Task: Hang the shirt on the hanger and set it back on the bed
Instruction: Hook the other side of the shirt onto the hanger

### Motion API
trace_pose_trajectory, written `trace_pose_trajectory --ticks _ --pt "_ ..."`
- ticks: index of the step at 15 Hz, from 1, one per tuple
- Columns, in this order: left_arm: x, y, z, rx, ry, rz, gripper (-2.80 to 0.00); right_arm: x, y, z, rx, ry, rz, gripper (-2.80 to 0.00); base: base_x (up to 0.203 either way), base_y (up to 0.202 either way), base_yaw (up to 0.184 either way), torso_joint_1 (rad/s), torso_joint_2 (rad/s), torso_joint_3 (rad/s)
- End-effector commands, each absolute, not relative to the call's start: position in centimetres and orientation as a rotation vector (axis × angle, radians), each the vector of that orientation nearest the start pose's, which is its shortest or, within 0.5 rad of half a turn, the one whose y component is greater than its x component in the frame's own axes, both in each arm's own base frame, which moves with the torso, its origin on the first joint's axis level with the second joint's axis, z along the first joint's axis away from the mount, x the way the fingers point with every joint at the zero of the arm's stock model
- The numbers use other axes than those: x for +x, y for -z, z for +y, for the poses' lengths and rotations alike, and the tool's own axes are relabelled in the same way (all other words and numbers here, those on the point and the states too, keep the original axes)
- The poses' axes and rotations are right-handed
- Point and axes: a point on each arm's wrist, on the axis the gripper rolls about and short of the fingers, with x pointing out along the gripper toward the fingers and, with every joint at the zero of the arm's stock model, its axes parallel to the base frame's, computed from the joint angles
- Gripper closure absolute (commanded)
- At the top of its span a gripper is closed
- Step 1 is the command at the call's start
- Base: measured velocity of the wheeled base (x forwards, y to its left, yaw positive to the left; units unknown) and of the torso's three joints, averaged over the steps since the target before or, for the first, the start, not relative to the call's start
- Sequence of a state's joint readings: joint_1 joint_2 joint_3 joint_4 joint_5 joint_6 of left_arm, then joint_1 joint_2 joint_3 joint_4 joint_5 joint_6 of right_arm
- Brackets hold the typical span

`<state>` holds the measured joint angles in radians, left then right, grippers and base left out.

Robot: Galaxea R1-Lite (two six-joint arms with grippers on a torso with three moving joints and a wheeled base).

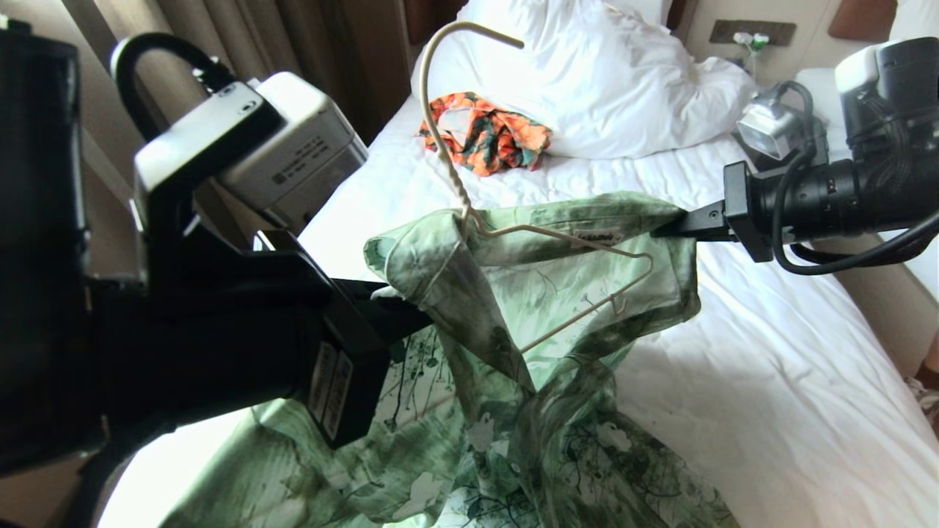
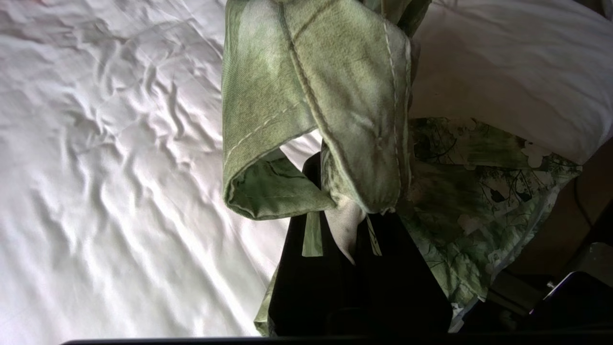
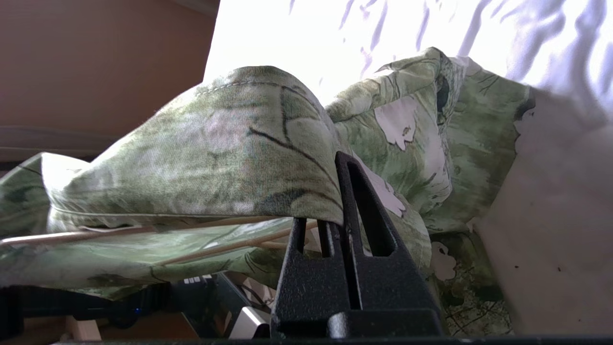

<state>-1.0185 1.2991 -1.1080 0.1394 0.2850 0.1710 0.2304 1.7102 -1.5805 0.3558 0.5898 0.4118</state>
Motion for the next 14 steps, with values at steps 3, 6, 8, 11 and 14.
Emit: trace_pose_trajectory --ticks 3,6,8,11,14 --pt "11.2 -30.3 -15.9 0.387 0.711 0.174 0.00 29.9 -30.0 8.7 0.473 -0.699 0.686 0.00 0.000 0.000 0.000 0.000 0.00 0.000" --pt "11.4 -30.3 -15.7 0.399 0.700 0.168 0.00 29.8 -30.0 8.8 0.472 -0.702 0.687 0.00 0.000 0.000 0.000 0.000 0.00 0.000" --pt "11.6 -29.7 -15.8 0.439 0.700 0.174 0.00 29.7 -30.2 9.0 0.471 -0.712 0.684 0.00 0.000 0.000 0.000 0.000 0.00 0.000" --pt "11.8 -29.6 -16.1 0.442 0.701 0.170 0.00 29.0 -30.7 9.0 0.473 -0.713 0.705 0.00 0.000 0.000 0.000 0.000 0.00 0.000" --pt "12.1 -29.8 -15.9 0.454 0.685 0.153 0.00 27.9 -31.6 8.9 0.476 -0.697 0.758 0.00 0.000 0.000 0.000 0.000 0.00 0.000"
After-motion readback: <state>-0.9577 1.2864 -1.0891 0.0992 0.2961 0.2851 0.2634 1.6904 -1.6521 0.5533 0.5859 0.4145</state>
